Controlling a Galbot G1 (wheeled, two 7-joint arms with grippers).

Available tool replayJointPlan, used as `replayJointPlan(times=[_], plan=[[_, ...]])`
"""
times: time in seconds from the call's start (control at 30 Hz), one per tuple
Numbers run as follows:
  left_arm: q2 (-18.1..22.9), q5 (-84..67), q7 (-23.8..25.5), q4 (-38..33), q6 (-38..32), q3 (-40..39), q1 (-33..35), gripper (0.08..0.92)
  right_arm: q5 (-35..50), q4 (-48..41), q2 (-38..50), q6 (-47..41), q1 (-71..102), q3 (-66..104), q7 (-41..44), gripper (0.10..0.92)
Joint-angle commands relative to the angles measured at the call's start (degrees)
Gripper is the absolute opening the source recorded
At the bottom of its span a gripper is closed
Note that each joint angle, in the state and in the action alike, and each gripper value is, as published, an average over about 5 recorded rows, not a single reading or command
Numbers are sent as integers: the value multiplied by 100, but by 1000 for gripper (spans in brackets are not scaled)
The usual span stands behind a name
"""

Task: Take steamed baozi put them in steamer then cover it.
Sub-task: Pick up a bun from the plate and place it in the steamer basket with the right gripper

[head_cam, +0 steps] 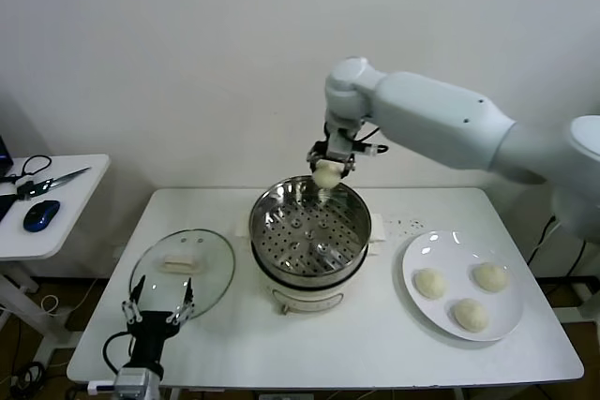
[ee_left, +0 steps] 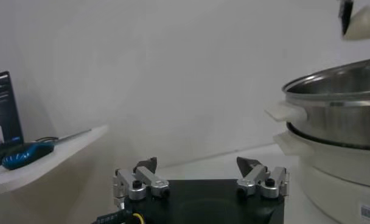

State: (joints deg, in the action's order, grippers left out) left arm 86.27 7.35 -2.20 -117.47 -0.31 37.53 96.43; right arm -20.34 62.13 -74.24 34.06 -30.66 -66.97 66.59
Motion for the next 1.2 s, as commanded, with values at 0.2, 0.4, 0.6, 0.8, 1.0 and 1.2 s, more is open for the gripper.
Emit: replayJointPlan(times=[0.2,0.4,0.6,0.8,1.0,1.2], plan=[[-43,-60,7,5,2,14,50,823,-1437,-241,-479,360,935,283,-192,696],[-70,-81,8,28,-12,62,105,823,-1700,-376,-522,347,1170,444,-257,696],[-74,-81,10,48,-22,68,141,823,-1893,-420,-538,321,1312,521,-328,710],[-72,-81,4,49,-39,85,163,823,-1817,-306,-474,275,1300,614,-265,805],[-77,-81,-4,51,-51,113,198,823,-1155,210,-39,309,779,680,7,822],[-99,-71,-5,45,-55,104,217,823,495,633,895,-127,-169,297,-163,823]])
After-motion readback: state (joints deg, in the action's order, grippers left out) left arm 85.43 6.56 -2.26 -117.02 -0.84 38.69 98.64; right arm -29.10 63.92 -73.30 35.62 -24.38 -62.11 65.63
